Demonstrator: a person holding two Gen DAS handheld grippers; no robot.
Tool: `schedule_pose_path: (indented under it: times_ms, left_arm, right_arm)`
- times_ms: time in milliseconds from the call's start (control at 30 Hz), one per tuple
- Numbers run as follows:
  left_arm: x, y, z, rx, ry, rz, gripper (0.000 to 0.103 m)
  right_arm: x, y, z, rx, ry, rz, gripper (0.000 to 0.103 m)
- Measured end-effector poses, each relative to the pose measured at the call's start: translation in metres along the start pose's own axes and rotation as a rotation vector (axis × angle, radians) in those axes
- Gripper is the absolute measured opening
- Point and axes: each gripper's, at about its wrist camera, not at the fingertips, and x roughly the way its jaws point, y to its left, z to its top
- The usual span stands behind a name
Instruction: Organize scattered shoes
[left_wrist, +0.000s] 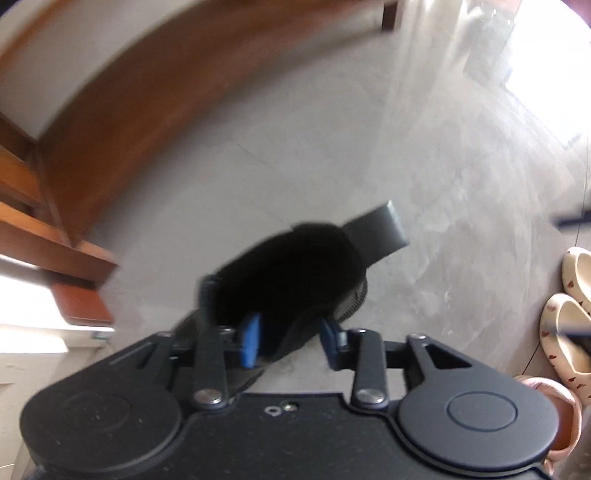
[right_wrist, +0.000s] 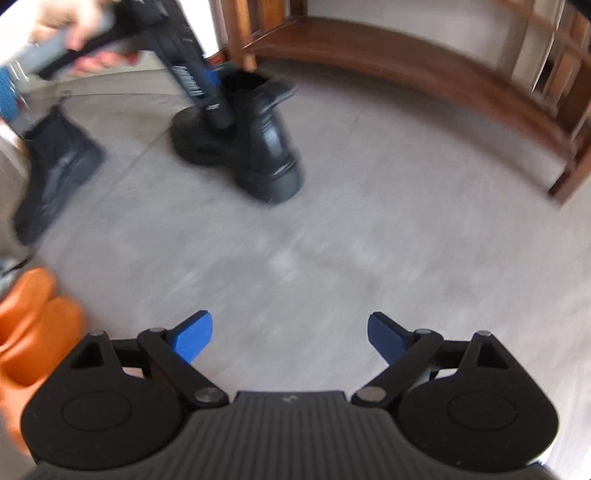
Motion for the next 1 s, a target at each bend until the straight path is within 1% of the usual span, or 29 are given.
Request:
schedule_pose_path:
  times_ms: [33,67,100,133,167,233,267,300,333,367,400,433,500,567,600,633,700,767,833,867,900,933,967,1000]
  left_arm:
    - [-0.016,0.004,-0.008,0.001,-0.032,0.007,0.047]
    - [-0.025,0.006,-0.017,-0.015,-0.047,0.039,0.047]
    - [-0.037,0.009,-0.031,-0.043,-0.071,0.091,0.047]
    - [-0.048,0.013,-0.044,-0.071,-0.095,0.143,0.049]
    - [-0.057,0.014,-0.055,-0.096,-0.116,0.174,0.051]
    - [-0.071,0.018,-0.093,-0.237,-0.174,0.192,0.055]
    - [-0.071,0.017,-0.105,-0.306,-0.180,0.204,0.056]
    - [-0.071,0.017,-0.122,-0.399,-0.185,0.220,0.056]
    - [-0.069,0.016,-0.134,-0.467,-0.186,0.234,0.057]
    - [-0.067,0.016,-0.141,-0.511,-0.185,0.243,0.057]
    - [-0.065,0.014,-0.152,-0.562,-0.187,0.237,0.057]
    - [-0.064,0.009,-0.166,-0.619,-0.190,0.218,0.057]
    - [-0.062,-0.001,-0.193,-0.717,-0.195,0.189,0.058]
    - [-0.063,-0.011,-0.210,-0.764,-0.200,0.188,0.058]
    - [-0.065,-0.015,-0.217,-0.790,-0.203,0.190,0.058]
    - [-0.067,-0.018,-0.223,-0.811,-0.208,0.192,0.058]
    - [-0.072,-0.021,-0.237,-0.862,-0.245,0.183,0.059]
    - [-0.077,-0.024,-0.252,-0.909,-0.284,0.156,0.059]
    - [-0.081,-0.027,-0.263,-0.942,-0.303,0.141,0.059]
    - [-0.082,-0.029,-0.267,-0.952,-0.306,0.136,0.059]
    - [-0.082,-0.029,-0.268,-0.954,-0.305,0.135,0.059]
    - [-0.082,-0.030,-0.269,-0.950,-0.309,0.135,0.059]
    - [-0.082,-0.031,-0.269,-0.942,-0.319,0.136,0.059]
    - [-0.083,-0.032,-0.269,-0.940,-0.327,0.136,0.059]
  right_arm:
    - [0.012,-0.005,0.015,0.047,-0.001,-0.023,0.093]
    - [0.020,-0.008,0.024,0.085,-0.004,-0.024,0.093]
    - [0.030,-0.009,0.037,0.136,-0.019,-0.008,0.093]
    - [0.040,-0.008,0.050,0.162,-0.037,0.003,0.093]
    - [0.048,-0.002,0.060,0.143,-0.048,-0.004,0.093]
    - [0.061,0.008,0.078,0.086,-0.068,-0.049,0.093]
    - [0.067,0.010,0.086,0.065,-0.075,-0.057,0.093]
    - [0.074,0.012,0.093,0.059,-0.073,-0.050,0.093]
    - [0.080,0.013,0.099,0.057,-0.067,-0.041,0.093]
    - [0.085,0.014,0.103,0.051,-0.065,-0.035,0.093]
    - [0.091,0.015,0.107,0.025,-0.068,-0.047,0.093]
    - [0.098,0.017,0.113,-0.010,-0.073,-0.069,0.103]
    - [0.107,0.015,0.121,-0.075,-0.085,-0.094,0.102]
    - [0.114,0.009,0.136,-0.118,-0.090,-0.153,0.102]
    - [0.116,0.005,0.143,-0.115,-0.094,-0.169,0.103]
    - [0.120,0.000,0.154,-0.098,-0.097,-0.162,0.102]
    - [0.126,0.000,0.169,-0.125,-0.087,-0.168,0.102]
    - [0.126,0.005,0.177,-0.195,-0.080,-0.250,0.102]
    - [0.103,0.004,0.173,-0.240,-0.087,-0.370,0.103]
    - [0.094,0.003,0.171,-0.250,-0.100,-0.393,0.103]
    - [0.079,0.004,0.169,-0.294,-0.138,-0.410,0.103]
    - [0.063,0.008,0.169,-0.362,-0.200,-0.419,0.103]
    - [0.054,0.014,0.174,-0.426,-0.239,-0.411,0.103]
    - [0.054,0.020,0.181,-0.474,-0.251,-0.402,0.103]
